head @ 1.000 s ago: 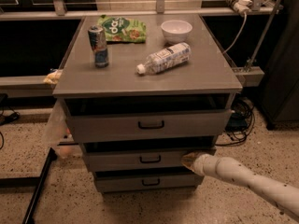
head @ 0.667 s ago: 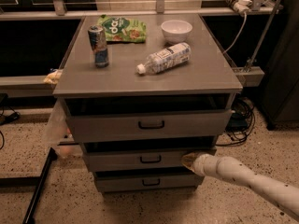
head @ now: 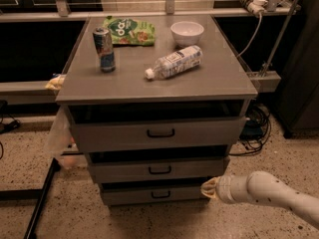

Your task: Close middle drawer

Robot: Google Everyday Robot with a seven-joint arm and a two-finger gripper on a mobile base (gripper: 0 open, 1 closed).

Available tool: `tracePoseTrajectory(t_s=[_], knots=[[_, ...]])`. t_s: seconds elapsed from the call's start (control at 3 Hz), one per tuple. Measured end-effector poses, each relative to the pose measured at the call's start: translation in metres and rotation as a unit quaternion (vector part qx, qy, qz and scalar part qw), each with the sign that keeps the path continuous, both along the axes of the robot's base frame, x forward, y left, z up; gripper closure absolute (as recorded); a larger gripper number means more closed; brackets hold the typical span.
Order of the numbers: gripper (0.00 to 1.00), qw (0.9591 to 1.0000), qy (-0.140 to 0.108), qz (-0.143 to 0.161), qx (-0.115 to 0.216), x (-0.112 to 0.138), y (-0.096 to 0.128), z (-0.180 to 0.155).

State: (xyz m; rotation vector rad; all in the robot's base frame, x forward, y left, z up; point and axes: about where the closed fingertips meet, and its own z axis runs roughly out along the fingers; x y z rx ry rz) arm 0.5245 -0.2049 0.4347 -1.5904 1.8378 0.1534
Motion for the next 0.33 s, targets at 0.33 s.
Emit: tracePoseTrajectory(t_s=[0.33], knots=[[0.81, 0.9999, 0.007, 0.009, -0.001, -0.0043, 0.0034, -0.0007]])
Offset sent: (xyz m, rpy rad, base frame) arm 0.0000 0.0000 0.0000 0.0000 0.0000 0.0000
